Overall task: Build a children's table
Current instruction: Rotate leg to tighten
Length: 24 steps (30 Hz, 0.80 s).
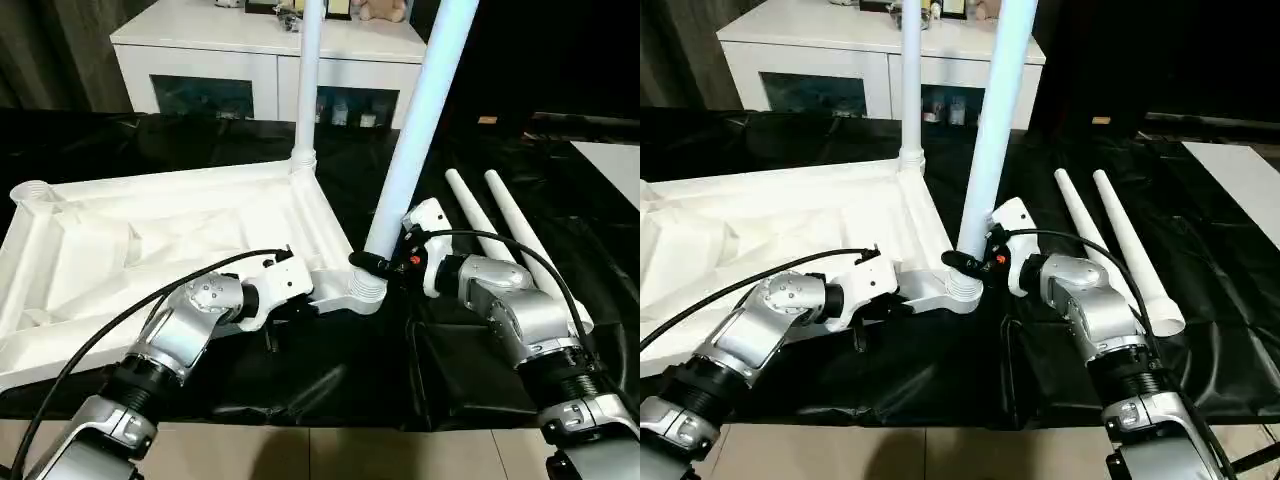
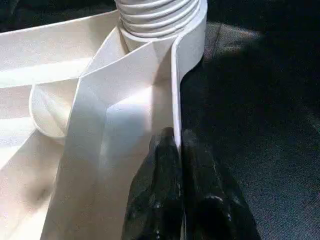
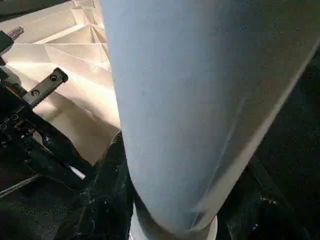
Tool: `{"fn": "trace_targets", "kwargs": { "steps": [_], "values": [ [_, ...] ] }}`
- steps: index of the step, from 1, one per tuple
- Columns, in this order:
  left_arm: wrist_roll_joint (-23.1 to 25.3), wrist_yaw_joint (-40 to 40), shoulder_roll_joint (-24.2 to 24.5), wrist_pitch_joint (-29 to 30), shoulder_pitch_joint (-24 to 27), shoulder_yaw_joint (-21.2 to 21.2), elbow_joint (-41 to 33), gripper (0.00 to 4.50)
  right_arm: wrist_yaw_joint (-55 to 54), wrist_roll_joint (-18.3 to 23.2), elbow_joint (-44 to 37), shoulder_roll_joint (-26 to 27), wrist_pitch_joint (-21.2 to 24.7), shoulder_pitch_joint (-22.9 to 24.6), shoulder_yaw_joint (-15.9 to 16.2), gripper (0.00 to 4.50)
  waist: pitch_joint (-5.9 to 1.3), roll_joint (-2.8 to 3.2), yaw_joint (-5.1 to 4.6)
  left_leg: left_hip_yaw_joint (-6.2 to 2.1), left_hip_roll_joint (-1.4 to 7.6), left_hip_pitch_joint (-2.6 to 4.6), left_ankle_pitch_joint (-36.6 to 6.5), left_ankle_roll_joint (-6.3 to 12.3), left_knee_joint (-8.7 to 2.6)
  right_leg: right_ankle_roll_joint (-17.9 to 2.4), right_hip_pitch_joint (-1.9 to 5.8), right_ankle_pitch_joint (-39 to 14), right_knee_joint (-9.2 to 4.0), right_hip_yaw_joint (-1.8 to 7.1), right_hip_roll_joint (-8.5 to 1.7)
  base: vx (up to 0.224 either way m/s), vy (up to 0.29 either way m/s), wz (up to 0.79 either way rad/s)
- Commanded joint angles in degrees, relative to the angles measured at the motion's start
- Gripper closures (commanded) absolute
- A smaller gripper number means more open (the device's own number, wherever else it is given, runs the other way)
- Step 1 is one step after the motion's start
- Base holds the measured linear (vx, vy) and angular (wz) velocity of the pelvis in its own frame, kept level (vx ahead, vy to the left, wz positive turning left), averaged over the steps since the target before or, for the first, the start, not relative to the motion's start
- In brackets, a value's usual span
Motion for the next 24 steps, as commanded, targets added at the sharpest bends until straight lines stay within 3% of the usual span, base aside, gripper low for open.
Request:
{"fn": "trace_targets", "kwargs": {
  "steps": [1, 6, 7, 8, 9, 10, 11, 12, 13, 14, 15, 16, 17, 18, 19, 20, 21, 22, 24],
  "values": [
    [-0.56, 1.59, 0.82, -0.48, -0.02, 1.47, -2.28, 4.5, -2.57, -3.83, 7.21, -1.68, 6.48, 5.55, 1.9, 2.66, -1.54, 0.78, -0.44, -3.34, 3.33, 1.85, -38.43, -3.01, -5.59, -4.08, -0.63, -38.66, -5.92, 1.39, -3.49, 0.0, 0.0, 0.0],
    [-0.97, 5.37, -0.78, 2.35, -0.57, 3.63, -0.62, 4.5, -10.37, -5.35, 7.93, 0.85, 4.54, 5.55, 0.03, 2.66, -1.19, 0.83, -0.84, -3.56, 3.18, 2.0, -40.33, -3.38, -5.64, -3.46, -0.97, -40.66, -6.28, 0.9, -3.33, 0.0, 0.0, 0.0],
    [-1.18, 6.82, -1.67, 3.49, -0.96, 4.33, 0.17, 4.5, -14.56, -5.92, 8.38, 2.17, 4.09, 5.27, -1.14, 2.66, -1.19, 0.72, -1.27, -3.97, 3.16, 1.81, -41.27, -3.59, -5.73, -2.52, -0.52, -41.95, -6.48, 0.21, -3.31, 0.0, 0.0, 0.0],
    [-1.27, 8.35, -2.57, 4.47, -1.42, 4.94, 1.1, 4.5, -18.9, -6.36, 8.9, 3.58, 4.04, 4.83, -2.43, 2.66, -1.02, 1.12, -1.45, -4.21, 3.24, 1.86, -42.32, -3.84, -5.95, -2.28, -0.38, -42.12, -6.58, -0.15, -3.27, 0.0, 0.0, 0.0],
    [-1.17, 10.41, -3.64, 5.29, -2.02, 5.59, 2.3, 4.5, -23.8, -6.72, 9.6, 5.21, 3.97, 4.27, -3.96, 2.66, -0.51, 1.73, -2.18, -4.71, 3.55, 2.01, -46.01, -4.62, -6.86, -2.16, 0.14, -40.34, -6.81, -1.69, -2.73, 0.0, 0.0, 0.0],
    [-1.05, 11.99, -4.45, 5.99, -2.49, 6.03, 3.19, 4.5, -27.45, -6.96, 10.2, 6.45, 3.85, 3.78, -5.08, 2.66, -0.48, 2.02, -2.53, -4.97, 3.76, 1.92, -48.45, -5.1, -7.56, -2.28, 0.89, -37.88, -6.44, -2.67, -2.29, 0.0, 0.0, 0.0],
    [-0.96, 13.63, -5.44, 7.11, -3.01, 6.46, 4.06, 4.5, -31.28, -7.15, 11.14, 7.78, 3.7, 3.08, -6.2, 2.66, 0.23, 3.15, -0.38, -4.01, 6.31, -4.1, -56.83, -6.52, -14.84, -5.23, 7.16, -18.57, 6.6, -2.13, -0.69, -0.107, 0.02, -0.03],
    [-0.94, 15.79, -6.77, 8.62, -3.62, 7.06, 4.95, 4.5, -35.05, -7.38, 12.41, 9.13, 3.27, 2.23, -7.07, 2.66, -0.23, 3.0, 2.19, -2.2, 6.08, -4.06, -55.92, -5.07, -15.14, -4.38, 6.74, -12.73, 7.93, -1.42, -0.23, -0.079, -0.025, 0.17],
    [-1.19, 19.59, -9.62, 12.3, -4.81, 8.22, 6.4, 4.5, -41.24, -6.48, 15.29, 11.86, 2.69, 0.35, -9.33, 2.66, -1.31, 0.58, 1.97, 0.25, 3.68, 1.72, -43.45, -4.25, -11.25, -3.74, 1.5, -23.69, 3.98, 2.09, -1.7, -0.051, -0.039, 0.21],
    [-1.19, 19.59, -9.62, 12.3, -4.81, 8.22, 6.4, 4.5, -41.24, -6.48, 15.29, 11.86, 2.69, 0.35, -9.33, 2.66, -1.94, -2.07, 0.92, -0.56, 1.44, 4.4, -34.49, -4.72, -4.36, -2.2, -2.05, -39.11, -1.68, 3.28, -3.81, 0.056, -0.122, 0.03],
    [-1.39, 22.58, -12.19, 15.18, -5.87, 8.99, 7.57, 4.5, -45.55, -5.17, 18.0, 13.91, 2.31, -1.42, -11.23, 2.66, -1.5, -2.15, 1.41, -3.1, 0.23, 1.5, -13.23, -0.38, 3.01, -1.55, -0.53, -58.04, -7.2, 5.47, -9.77, 0.028, -0.076, -0.17],
    [-1.39, 22.58, -12.19, 15.18, -5.87, 8.99, 7.57, 4.5, -45.55, -5.17, 18.0, 13.91, 2.31, -1.42, -11.23, 2.66, -1.82, -0.62, 2.64, -4.99, 1.8, -3.25, -4.87, -0.89, -0.54, -3.55, 3.84, -48.45, -3.86, 4.8, -9.49, 0.09, -0.058, -0.41],
    [-1.35, 24.15, -13.48, 16.52, -6.43, 9.37, 8.18, 4.5, -48.02, -4.9, 19.14, 14.97, 2.1, -2.21, -12.15, 2.66, -2.24, 0.21, 3.04, -4.59, 2.91, -1.95, -7.82, -2.95, -4.34, -5.19, 2.22, -30.02, -1.69, 2.54, -3.88, 0.06, 0.026, -0.25],
    [-1.25, 26.63, -15.96, 18.61, -7.32, 9.7, 8.67, 4.5, -51.96, -4.12, 21.54, 16.43, 1.4, -3.76, -13.7, 2.66, -2.27, 0.11, 2.38, -4.43, 3.57, -0.82, -11.36, -3.41, -4.79, -6.4, 1.6, -23.44, -0.97, 2.45, -3.03, 0.06, 0.026, -0.25],
    [-1.17, 28.45, -17.83, 20.16, -7.96, 9.9, 8.97, 4.5, -54.86, -3.55, 23.29, 17.48, 0.88, -4.88, -14.87, 2.66, -2.48, 1.49, 2.57, -3.79, 3.55, 0.93, -17.38, -4.39, -5.02, -10.04, 0.97, -17.72, -0.99, 2.77, -3.1, 0.0, 0.0, 0.0],
    [-1.52, 29.68, -19.98, 22.01, -8.53, 9.98, 8.66, 4.5, -57.29, -3.34, 25.27, 18.31, 0.38, -6.04, -15.55, 2.66, -1.93, 1.21, 2.17, -3.49, 3.39, 0.79, -20.83, -4.63, -5.31, -10.91, 0.79, -18.96, -1.5, 2.9, -3.06, 0.0, 0.0, 0.0],
    [-1.8, 30.43, -21.43, 23.26, -8.86, 10.02, 8.38, 4.5, -58.76, -3.24, 26.55, 18.79, 0.06, -6.76, -15.93, 2.66, -2.29, 1.09, 2.17, -3.26, 3.25, 0.6, -21.95, -4.86, -5.34, -11.17, 1.41, -19.15, -1.5, 3.03, -3.09, 0.0, 0.0, 0.0],
    [-1.88, 31.05, -22.42, 23.98, -9.17, 9.96, 8.08, 4.5, -59.43, -3.58, 27.95, 19.06, -0.55, -7.52, -15.81, 2.66, -2.18, 1.19, 2.1, -3.35, 3.37, 0.26, -21.95, -5.02, -5.59, -10.86, 1.62, -19.12, -1.59, 3.06, -3.17, 0.0, 0.0, 0.0],
    [-1.72, 31.94, -23.33, 24.63, -9.53, 9.94, 7.6, 4.5, -59.95, -3.98, 29.76, 19.33, -1.52, -8.49, -15.52, 2.66, -2.25, 0.83, 2.19, -3.33, 3.4, 0.34, -23.24, -5.29, -5.78, -9.26, 1.65, -18.57, -1.98, 3.18, -3.01, 0.0, 0.0, 0.0]
  ]
}}
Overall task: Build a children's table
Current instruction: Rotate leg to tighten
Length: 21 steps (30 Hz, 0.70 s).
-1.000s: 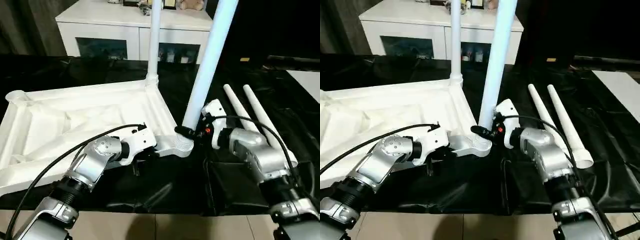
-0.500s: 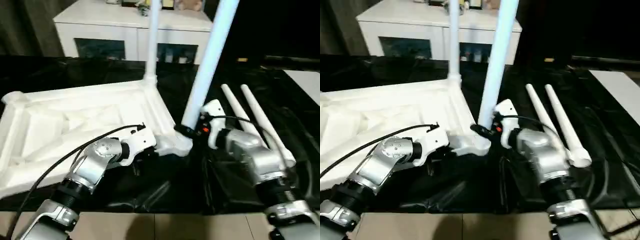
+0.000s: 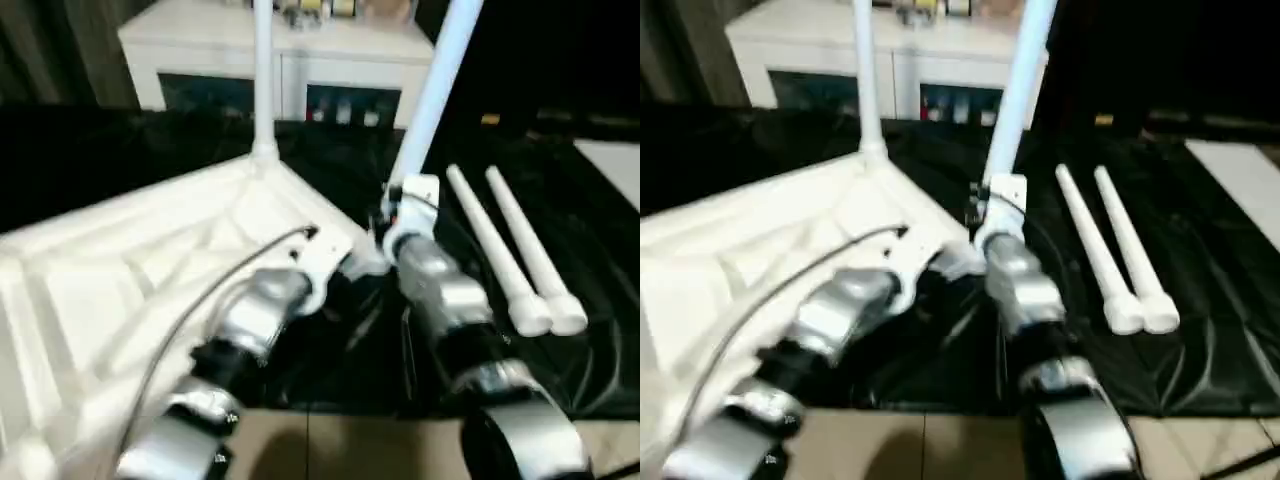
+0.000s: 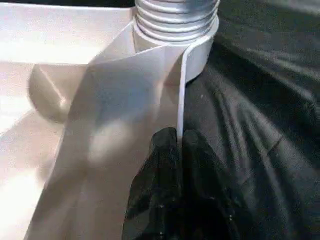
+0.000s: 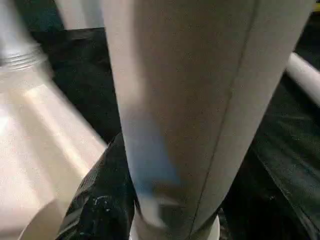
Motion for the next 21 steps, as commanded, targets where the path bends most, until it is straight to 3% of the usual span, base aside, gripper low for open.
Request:
{"fn": "trace_targets", "kwargs": {
  "steps": [1, 6, 12, 14, 16, 19, 21],
  "values": [
    [-0.47, 2.61, 0.39, 0.61, -1.46, 2.43, -1.52, 4.5, -3.26, 0.28, 9.42, -0.73, 3.64, 4.43, -3.44, 2.66, -1.26, 0.92, -0.52, -1.1, 3.11, 0.8, -23.07, -3.01, -5.59, -8.52, 0.52, -14.1, -6.02, 3.03, -3.64, 0.0, 0.0, 0.0],
    [-0.5, 2.14, 1.78, 0.25, -1.13, 2.19, -2.09, 4.5, -3.21, -0.51, 10.2, -0.74, 3.04, 4.05, -3.24, 2.66, -1.37, 0.78, -0.45, -1.13, 3.12, 0.53, -22.41, -2.53, -6.01, -7.36, 0.82, -14.31, -6.43, 3.04, -3.76, 0.0, 0.0, 0.0],
    [0.04, 2.1, 4.11, -0.9, -0.8, 1.59, -2.39, 4.5, -3.63, -0.53, 13.96, -0.49, -0.64, 1.62, -3.87, 2.66, -1.3, 0.6, -0.76, -1.22, 2.97, 0.41, -24.47, -2.63, -6.06, -5.97, 0.4, -20.17, -7.03, 3.08, -3.98, 0.0, 0.0, 0.0],
    [-0.18, 1.93, 4.65, -1.54, -0.75, 1.39, -2.35, 4.5, -0.65, -0.49, 13.25, -0.53, -2.35, 1.46, -3.37, 2.66, -1.35, 0.64, -0.89, -1.13, 3.0, 0.42, -23.89, -2.52, -6.07, -5.92, 0.26, -19.19, -7.05, 3.06, -3.86, 0.0, 0.0, 0.0],
    [-0.02, 1.19, 5.55, -3.22, -0.62, 0.82, -2.43, 4.5, 1.91, -0.6, 12.21, -0.56, -3.94, 1.41, -2.85, 2.1, -1.35, 0.53, -1.05, -1.09, 3.02, 0.15, -23.67, -2.01, -6.09, -6.23, 0.43, -18.82, -7.06, 3.05, -3.92, 0.0, 0.0, 0.0],
    [0.7, -0.92, 7.39, -5.92, -0.41, -0.67, -2.61, 4.5, 5.43, 0.21, 8.49, -0.92, -4.76, 1.81, -2.5, 1.88, -1.46, 0.54, -1.16, -0.92, 3.04, 0.06, -21.88, -1.03, -6.0, -6.96, 0.58, -17.2, -6.94, 3.11, -3.86, 0.0, 0.0, 0.0],
    [0.79, -3.41, 9.13, -7.72, -0.16, -1.66, -3.29, 4.5, 9.1, 1.0, 2.08, -2.04, -2.89, 3.21, -1.41, 1.63, -1.93, 0.39, -0.81, -0.63, 3.3, -0.4, -13.94, 0.67, -5.65, -9.23, 1.6, -8.12, -5.86, 3.16, -3.89, 0.0, 0.0, 0.0]
  ]
}}
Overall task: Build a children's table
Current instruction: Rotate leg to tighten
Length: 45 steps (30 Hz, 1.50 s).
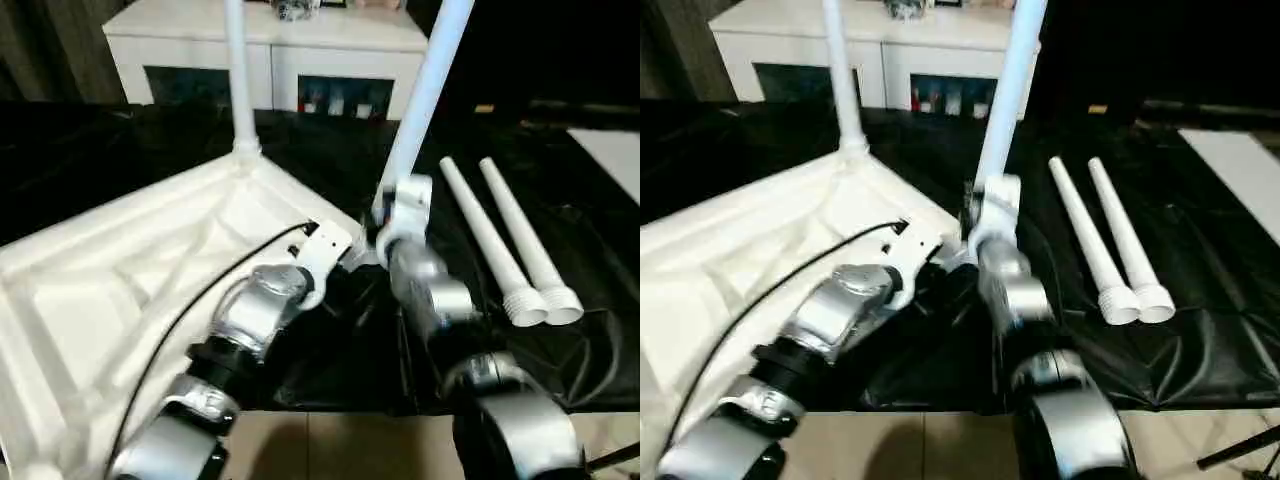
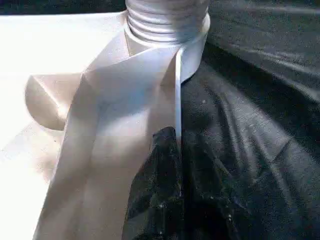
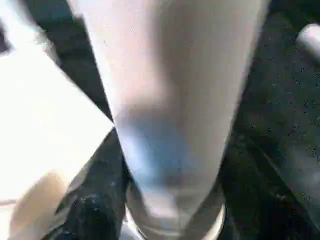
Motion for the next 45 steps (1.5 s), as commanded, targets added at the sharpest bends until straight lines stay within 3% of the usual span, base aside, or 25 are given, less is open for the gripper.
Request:
{"fn": "trace_targets", "kwargs": {
  "steps": [1, 4, 5, 6, 7, 9, 10, 13, 14, 16, 19, 23, 25, 28, 33, 37, 38, 45],
  "values": [
    [1.57, -0.82, 2.97, -3.09, -0.17, 1.08, -1.2, 4.5, 1.79, 1.14, -2.05, -2.79, 4.3, 2.57, -0.94, 1.63, -2.84, 0.15, 0.35, -0.66, 3.23, 0.06, -11.64, 1.31, -4.34, -10.38, 2.1, -6.0, -4.6, 3.04, -4.06, 0.0, 0.0, 0.0],
    [1.42, -3.76, 4.83, -5.37, -0.07, 0.27, -2.08, 4.5, 5.83, 2.18, -10.02, -4.85, 8.24, 5.14, 0.69, 1.42, -2.95, 0.47, 0.71, -0.26, 3.04, -0.17, -2.36, 4.37, -3.56, -13.31, 2.79, 6.07, -3.52, 2.92, -3.9, 0.017, -0.001, -0.01],
    [1.2, -6.06, 5.94, -7.12, 0.15, -0.35, -2.91, 4.5, 8.93, 2.92, -14.71, -6.62, 10.6, 7.03, 2.04, 1.26, -3.37, 0.48, 0.92, -0.1, 2.99, -0.1, -0.14, 5.67, -3.2, -14.45, 2.92, 10.89, -2.94, 2.91, -3.86, 0.0, 0.0, 0.0],
    [1.15, -6.54, 6.17, -7.48, 0.2, -0.48, -3.07, 4.5, 9.57, 3.07, -15.67, -6.98, 11.09, 7.42, 2.32, 1.26, -3.37, 0.48, 0.92, -0.1, 2.99, -0.1, -0.14, 5.67, -3.2, -14.45, 2.92, 10.89, -2.94, 2.91, -3.86, 0.0, 0.0, 0.0],
    [1.01, -7.88, 6.81, -8.51, 0.34, -0.85, -3.56, 4.5, 11.31, 3.45, -18.27, -8.01, 12.36, 8.48, 3.07, 1.06, -3.34, 0.39, 1.51, 0.08, 2.88, -0.18, 2.43, 7.86, -2.88, -14.9, 2.96, 16.77, -2.5, 2.87, -3.66, 0.0, 0.0, 0.0],
    [-0.19, -14.26, 9.96, -13.11, 1.57, -2.77, -6.19, 4.5, 18.6, 3.97, -26.29, -12.85, 15.04, 12.64, 5.55, 0.99, -3.27, 0.45, 2.01, 0.18, 3.02, 0.05, 1.95, 8.8, -2.77, -14.95, 3.04, 16.46, -2.62, 2.85, -3.64, 0.0, 0.0, 0.0],
    [-1.12, -18.14, 11.97, -15.46, 2.4, -3.93, -7.75, 4.5, 23.7, 4.41, -30.82, -16.06, 16.69, 15.13, 7.08, 0.91, -3.32, 0.98, 2.11, 0.15, 3.25, 0.12, 1.79, 9.05, -2.73, -15.25, 2.95, 16.94, -2.42, 2.93, -3.77, 0.0, 0.0, 0.0],
    [-1.52, -21.63, 14.15, -16.06, 3.04, -5.03, -9.17, 4.5, 30.39, 6.74, -35.82, -20.14, 19.5, 17.92, 9.17, 0.7, -3.29, 1.06, 2.38, 0.33, 3.29, 0.4, 1.56, 9.0, -2.58, -16.0, 2.88, 16.67, -2.3, 2.95, -3.56, 0.0, 0.0, 0.0],
    [-2.34, -25.67, 16.12, -16.66, 3.8, -5.6, -10.51, 4.5, 38.21, 7.52, -39.99, -25.31, 19.87, 21.05, 12.09, 0.45, -3.05, 1.27, 2.83, 0.26, 3.59, 0.37, 0.53, 8.41, -2.67, -16.27, 2.9, 15.15, -2.38, 2.92, -3.65, 0.0, 0.0, 0.0],
    [-3.13, -27.83, 16.88, -17.09, 4.24, -5.86, -11.27, 4.5, 41.09, 7.46, -41.15, -27.23, 19.24, 22.19, 13.24, 0.38, -3.01, 1.08, 2.81, 0.34, 3.51, 0.3, -0.39, 8.01, -2.66, -16.32, 3.03, 14.17, -2.38, 3.01, -3.7, 0.0, 0.0, 0.0],
    [-5.31, -32.79, 18.77, -17.41, 5.2, -6.35, -13.33, 4.5, 45.74, 7.07, -42.49, -30.33, 18.17, 23.99, 14.23, 0.04, -2.72, 0.76, 2.68, 0.43, 3.44, 0.15, -3.68, 6.76, -2.8, -16.87, 2.91, 8.58, -2.68, 3.09, -3.85, 0.0, 0.0, 0.0],
    [-6.28, -35.52, 20.04, -18.58, 5.04, -6.05, -12.98, 4.5, 49.71, 4.2, -40.89, -33.47, 15.74, 23.84, 16.54, 0.04, -2.46, 0.96, 2.72, 0.57, 3.54, 0.52, -6.58, 5.13, -2.89, -16.52, 2.44, 2.26, -3.17, 3.23, -3.85, 0.0, 0.0, 0.0],
    [-6.1, -36.19, 20.4, -19.18, 4.86, -6.1, -12.47, 4.5, 49.83, 4.25, -39.15, -33.03, 14.66, 23.05, 16.07, 0.04, -2.45, 1.07, 2.8, 0.63, 3.63, 0.75, -7.72, 4.26, -2.87, -16.3, 2.23, 0.38, -3.21, 3.29, -3.82, 0.0, 0.0, 0.0],
    [-6.15, -36.77, 20.66, -19.45, 4.65, -6.06, -12.19, 4.5, 50.7, 6.14, -38.33, -31.69, 14.06, 22.09, 14.39, 0.04, -2.61, 1.02, 2.68, 0.57, 3.54, 0.53, -7.02, 4.04, -2.81, -16.27, 2.42, 1.15, -2.97, 3.23, -3.8, 0.0, 0.0, 0.0],
    [-5.93, -37.07, 20.88, -19.84, 4.32, -5.85, -11.8, 4.5, 51.41, 5.83, -37.0, -30.78, 13.02, 21.09, 14.09, 0.04, -2.98, 1.01, 2.9, 0.68, 3.37, 0.54, -3.73, 5.35, -2.33, -16.86, 2.48, 6.19, -2.39, 3.21, -3.68, 0.0, 0.0, 0.0],
    [-5.94, -37.02, 20.6, -20.1, 3.92, -5.95, -11.14, 4.5, 52.85, 5.93, -34.95, -29.65, 11.82, 20.34, 14.66, 0.04, -3.05, 0.95, 2.95, 0.71, 3.28, 0.4, -3.4, 6.22, -2.16, -17.25, 2.6, 6.45, -2.29, 3.16, -3.74, 0.0, 0.0, 0.0],
    [-5.88, -36.91, 20.52, -20.2, 3.88, -5.98, -10.99, 4.5, 53.12, 5.58, -34.31, -29.41, 11.49, 20.17, 15.04, 0.3, -3.11, 0.93, 2.97, 0.71, 3.33, 0.47, -3.33, 6.2, -2.12, -17.28, 2.58, 6.46, -2.24, 3.14, -3.72, 0.0, 0.0, 0.0],
    [-5.82, -36.59, 20.18, -20.26, 4.19, -5.93, -10.93, 4.5, 52.89, 4.73, -29.91, -26.58, 9.48, 18.32, 15.24, 0.78, -3.09, 0.84, 2.99, 0.73, 3.25, 0.38, -3.65, 6.15, -1.99, -17.52, 2.58, 5.7, -2.15, 3.1, -3.69, 0.0, 0.0, 0.0]
  ]
}}
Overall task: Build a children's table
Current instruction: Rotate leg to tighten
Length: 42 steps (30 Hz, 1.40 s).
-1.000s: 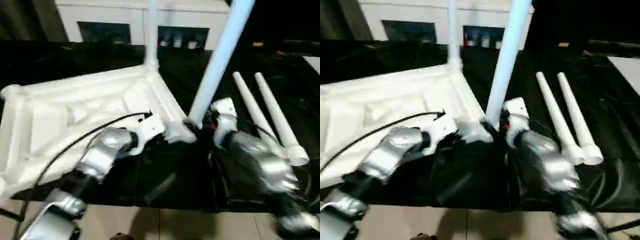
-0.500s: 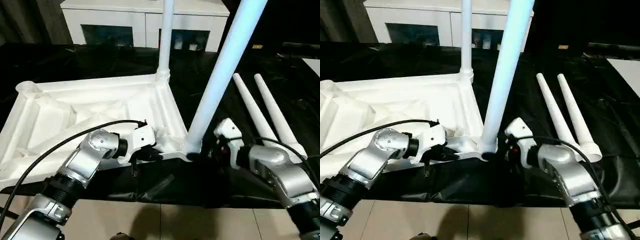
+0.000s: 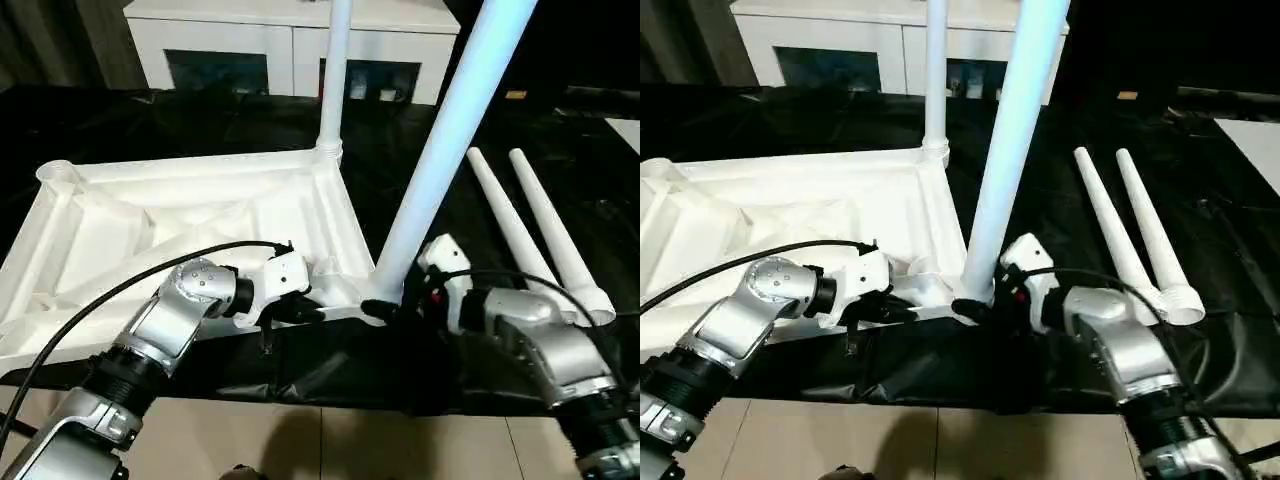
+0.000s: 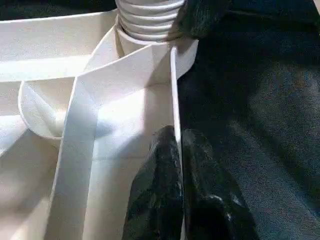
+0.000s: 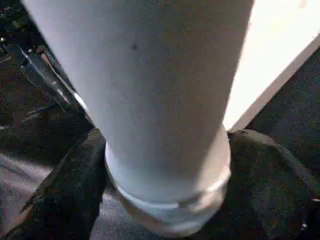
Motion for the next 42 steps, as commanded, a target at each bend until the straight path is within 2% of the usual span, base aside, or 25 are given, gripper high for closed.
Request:
{"fn": "trace_targets", "kwargs": {
  "steps": [1, 2, 6, 9, 12, 13, 15, 17, 18, 19, 20, 21, 23, 24, 26, 28, 29, 30, 32, 38, 42],
  "values": [
    [-0.32, -0.4, -0.54, -1.64, -1.85, 0.28, -1.42, 4.5, 0.26, -0.54, 1.15, 0.12, -1.22, -1.71, 0.18, 0.93, -4.08, -0.1, -0.13, -0.56, 2.74, 1.22, -5.2, 4.39, -3.44, -16.96, 3.27, 4.06, -2.93, 2.59, -3.68, 0.0, 0.0, 0.0],
    [-0.3, -0.29, -0.56, -1.68, -1.84, 0.33, -1.36, 4.5, 0.03, -1.33, 2.43, 0.6, -2.25, -2.1, 0.36, 0.93, -4.02, -0.33, -0.14, -0.53, 2.74, 1.22, -5.68, 4.22, -3.47, -16.86, 3.25, 3.39, -3.02, 2.58, -3.63, 0.0, 0.0, 0.0],
    [-0.27, -0.25, -0.49, -1.73, -1.8, 0.41, -1.3, 4.5, 0.32, -1.37, 3.98, 1.54, -3.06, -2.66, -0.2, 1.31, -3.93, -0.14, -0.11, -0.56, 2.74, 1.29, -7.01, 3.1, -3.51, -16.13, 3.15, 0.49, -3.15, 2.65, -3.67, 0.0, 0.0, 0.0],
    [-0.23, -0.32, -0.39, -1.73, -1.82, 0.41, -1.22, 4.5, 0.74, -1.77, 4.5, 1.69, -3.48, -2.78, -0.15, 1.58, -4.07, -0.11, -0.17, -0.57, 2.67, 1.22, -5.95, 3.33, -3.38, -16.15, 3.22, 2.39, -2.91, 2.64, -3.6, 0.0, 0.0, 0.0],
    [-0.04, -0.36, -0.21, -1.83, -1.86, 0.28, -0.93, 4.5, 0.87, -2.68, 4.94, 1.56, -4.14, -2.52, 0.41, 1.67, -4.16, -0.13, -0.17, -0.54, 2.61, 1.16, -5.15, 3.8, -3.27, -16.48, 3.25, 3.91, -2.77, 2.64, -3.57, 0.0, 0.0, 0.0],
    [0.48, 0.47, -0.31, -2.2, -1.98, 0.23, -0.16, 4.5, -1.19, -4.25, 6.45, 1.97, -4.54, -2.59, 0.44, 1.71, -4.18, -0.01, -0.15, -0.56, 2.58, 1.15, -5.01, 3.91, -3.23, -16.56, 3.22, 4.06, -2.76, 2.6, -3.56, 0.0, 0.0, 0.0],
    [0.82, 1.44, -0.65, -2.33, -2.13, 0.36, 0.5, 4.5, -3.15, -5.33, 7.71, 2.43, -4.61, -2.82, 0.28, 1.73, -4.14, -0.06, -0.27, -0.54, 2.58, 1.19, -5.62, 3.7, -3.28, -16.61, 3.2, 3.24, -2.88, 2.59, -3.58, 0.0, 0.0, 0.0],
    [1.58, 4.03, -1.67, -2.78, -2.63, 0.73, 2.16, 4.5, -7.08, -6.73, 9.65, 3.52, -4.25, -3.23, -0.22, 1.74, -3.87, -0.03, -0.49, -0.54, 2.54, 1.28, -7.44, 2.69, -3.45, -16.18, 3.03, 0.11, -3.22, 2.61, -3.52, 0.0, 0.0, 0.0],
    [2.04, 7.6, -3.28, -2.35, -3.39, 1.63, 4.35, 4.5, -11.51, -7.38, 11.37, 5.03, -3.03, -3.53, -1.19, 1.74, -3.9, -0.04, -0.47, -0.58, 2.54, 1.34, -8.03, 2.26, -3.5, -16.01, 3.12, -0.87, -3.27, 2.59, -3.53, 0.0, 0.0, 0.0],
    [2.33, 12.58, -5.77, -1.58, -4.53, 3.03, 7.48, 4.5, -17.62, -7.57, 13.23, 7.51, -1.01, -3.7, -2.94, 1.74, -3.67, -0.15, -0.67, -0.48, 2.46, 1.38, -8.97, 1.48, -3.6, -15.68, 2.82, -3.08, -3.59, 2.7, -3.53, 0.0, 0.0, 0.0],
    [2.32, 12.93, -5.96, -1.49, -4.61, 3.14, 7.7, 4.5, -18.07, -7.56, 13.35, 7.7, -0.85, -3.7, -3.09, 1.75, -3.83, -0.17, -0.65, -0.63, 2.42, 1.51, -9.98, 0.38, -3.68, -14.93, 2.98, -5.59, -3.78, 2.61, -3.62, 0.0, 0.0, 0.0],
    [2.31, 14.09, -6.61, -1.19, -4.9, 3.51, 8.44, 4.5, -19.6, -7.53, 13.74, 8.37, -0.31, -3.73, -3.59, 1.75, -3.85, -0.3, -0.65, -0.61, 2.49, 1.55, -10.23, 0.2, -3.73, -14.59, 3.01, -6.13, -3.88, 2.67, -3.64, 0.0, 0.0, 0.0],
    [1.87, 19.55, -10.62, 0.68, -6.64, 5.03, 11.45, 4.5, -30.89, -6.46, 18.27, 13.08, 2.36, -4.96, -8.15, 1.75, -3.6, -0.21, -0.8, -0.58, 2.48, 1.45, -11.08, -0.26, -3.92, -13.77, 2.68, -7.64, -4.08, 2.83, -3.65, 0.0, 0.0, 0.0],
    [1.87, 19.55, -10.62, 0.68, -6.64, 5.03, 11.45, 4.5, -30.89, -6.46, 18.27, 13.08, 2.36, -4.96, -8.15, 1.75, -3.62, -0.31, -0.93, -0.58, 2.4, 1.51, -11.53, -0.53, -3.92, -13.7, 2.62, -8.57, -4.19, 2.82, -3.64, 0.0, 0.0, 0.0],
    [1.93, 28.54, -15.32, 3.44, -9.27, 7.38, 15.2, 4.5, -41.37, -4.03, 23.92, 17.5, 3.84, -7.21, -13.03, 1.75, -3.55, -0.25, -1.24, -0.63, 2.28, 1.67, -12.92, -1.68, -4.02, -12.97, 2.43, -11.33, -4.51, 2.87, -3.65, 0.0, 0.0, 0.0],
    [1.94, 33.24, -17.69, 4.93, -10.61, 8.55, 17.25, 4.5, -47.13, -2.19, 27.66, 19.69, 3.15, -8.96, -15.88, 1.75, -3.55, 0.13, -1.09, -0.68, 2.26, 2.1, -14.53, -2.15, -3.95, -12.57, 2.15, -12.97, -4.82, 2.94, -3.67, 0.0, 0.0, 0.0],
    [1.94, 33.24, -17.69, 4.93, -10.61, 8.55, 17.25, 4.5, -47.13, -2.19, 27.66, 19.69, 3.15, -8.96, -15.88, 1.75, -3.56, -0.01, -1.25, -0.62, 2.24, 1.9, -14.35, -2.08, -3.97, -12.42, 2.2, -12.47, -4.87, 3.03, -3.64, 0.0, 0.0, 0.0],
    [2.04, 35.21, -18.81, 5.23, -11.24, 9.15, 18.42, 4.5, -49.66, -1.32, 29.41, 20.81, 2.74, -9.86, -17.48, 1.75, -3.69, -0.15, -1.14, -0.72, 2.2, 1.75, -14.02, -1.83, -4.04, -11.99, 2.45, -11.7, -4.78, 2.94, -3.53, 0.0, 0.0, 0.0],
    [2.8, 39.4, -21.73, 5.53, -12.6, 9.48, 21.06, 4.5, -55.36, -0.14, 34.52, 23.63, 0.35, -12.81, -19.89, 1.75, -3.66, 0.1, -1.3, -0.65, 2.03, 1.74, -14.32, -1.67, -4.02, -11.61, 2.1, -11.69, -4.96, 2.99, -3.55, 0.0, 0.0, 0.0],
    [3.07, 40.55, -22.89, 4.91, -13.11, 9.31, 22.33, 4.5, -57.12, -1.89, 38.79, 26.42, -3.65, -16.78, -20.51, 1.75, -3.77, -0.05, -1.32, -0.78, 2.11, 1.47, -14.28, -0.7, -4.19, -11.41, 2.47, -9.87, -4.83, 2.84, -3.6, 0.0, 0.0, 0.0],
    [2.86, 39.19, -22.01, 4.38, -12.48, 9.21, 21.58, 4.5, -54.23, -2.3, 38.48, 26.71, -4.99, -17.17, -19.71, 1.75, -3.68, -0.14, -1.43, -0.77, 2.12, 1.35, -14.53, -0.08, -4.28, -11.34, 2.5, -10.45, -4.93, 2.81, -3.63, 0.0, 0.0, 0.0]
  ]
}}
